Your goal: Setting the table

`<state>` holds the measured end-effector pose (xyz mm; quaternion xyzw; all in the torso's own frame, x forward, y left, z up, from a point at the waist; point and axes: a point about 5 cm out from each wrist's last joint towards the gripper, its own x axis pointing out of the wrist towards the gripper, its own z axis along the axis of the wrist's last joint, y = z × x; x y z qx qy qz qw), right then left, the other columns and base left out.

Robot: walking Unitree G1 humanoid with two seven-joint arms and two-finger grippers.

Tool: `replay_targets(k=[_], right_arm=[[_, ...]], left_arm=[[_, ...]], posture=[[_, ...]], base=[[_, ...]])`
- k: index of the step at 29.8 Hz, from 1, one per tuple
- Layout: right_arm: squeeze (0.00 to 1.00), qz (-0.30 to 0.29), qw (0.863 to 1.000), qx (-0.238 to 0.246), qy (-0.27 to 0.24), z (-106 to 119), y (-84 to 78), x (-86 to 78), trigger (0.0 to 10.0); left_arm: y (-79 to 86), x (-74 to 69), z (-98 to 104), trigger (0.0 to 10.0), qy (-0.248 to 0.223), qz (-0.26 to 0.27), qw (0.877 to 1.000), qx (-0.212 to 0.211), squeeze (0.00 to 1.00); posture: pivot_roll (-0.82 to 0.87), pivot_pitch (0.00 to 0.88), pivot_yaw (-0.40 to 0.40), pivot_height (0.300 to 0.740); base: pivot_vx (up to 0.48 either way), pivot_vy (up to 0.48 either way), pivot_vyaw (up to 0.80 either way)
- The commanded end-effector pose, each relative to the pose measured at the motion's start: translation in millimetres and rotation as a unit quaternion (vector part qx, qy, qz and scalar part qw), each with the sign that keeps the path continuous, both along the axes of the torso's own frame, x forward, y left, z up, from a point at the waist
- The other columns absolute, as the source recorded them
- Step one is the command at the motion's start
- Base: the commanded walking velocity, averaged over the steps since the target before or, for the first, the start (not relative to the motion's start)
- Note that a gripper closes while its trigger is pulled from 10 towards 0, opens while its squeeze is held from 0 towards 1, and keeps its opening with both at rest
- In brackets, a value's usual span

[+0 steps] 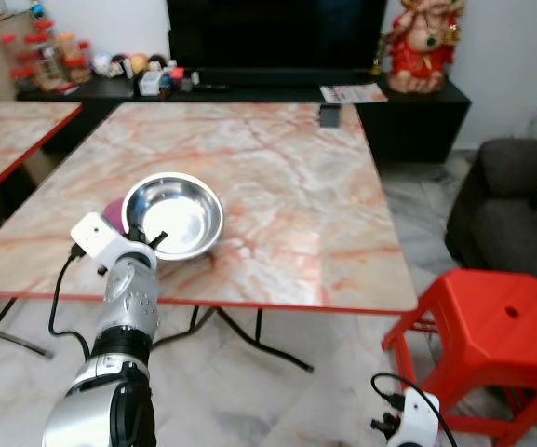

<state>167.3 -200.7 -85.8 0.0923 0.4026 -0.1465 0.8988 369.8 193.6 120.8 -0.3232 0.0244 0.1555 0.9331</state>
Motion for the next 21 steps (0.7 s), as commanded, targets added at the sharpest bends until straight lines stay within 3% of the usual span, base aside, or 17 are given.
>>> replay_targets(k=[1, 7, 13, 19, 21], right_arm=[[0.0, -0.003, 1.0, -0.004, -0.007, 3, -2.5, 5.3, 10.0], [0.0, -0.002, 1.0, -0.006, -0.007, 3, -2.6, 5.7, 10.0], [0.0, 0.001, 1.0, -0.006, -0.006, 3, -2.6, 6.0, 10.0], [0.0, 0.0, 1.0, -0.006, -0.004, 3, -3.1, 5.1, 10.0], [0.0, 0.002, 1.0, -0.006, -0.002, 2, -2.9, 4.6, 10.0]], left_arm=[[-12.6, 3.9, 3, 10.0, -0.005, -0.051, 0.999, 0.013, 0.0], [-20.9, 3.0, 5, 10.0, -0.022, -0.097, 0.995, 0.031, 0.0], [-19.0, -1.1, 0, 10.0, -0.012, -0.095, 0.995, 0.042, 0.0], [-11.0, -8.1, -3, 10.0, -0.001, -0.068, 0.997, 0.044, 0.0], [0.0, -13.5, -9, 10.0, 0.025, -0.023, 0.999, 0.035, 0.0]], posture=[[-0.06, 0.0, 0.023, 0.74], [-0.05, 0.0, 0.022, 0.74], [-0.06, 0.0, 0.021, 0.74], [-0.05, 0.0, 0.019, 0.74], [-0.05, 0.0, 0.019, 0.74]], base=[[0.315, 0.0, 0.0], [0.287, 0.0, 0.0], [0.041, 0.0, 0.0], [0.0, 0.0, 0.0], [0.0, 0.0, 0.0]])
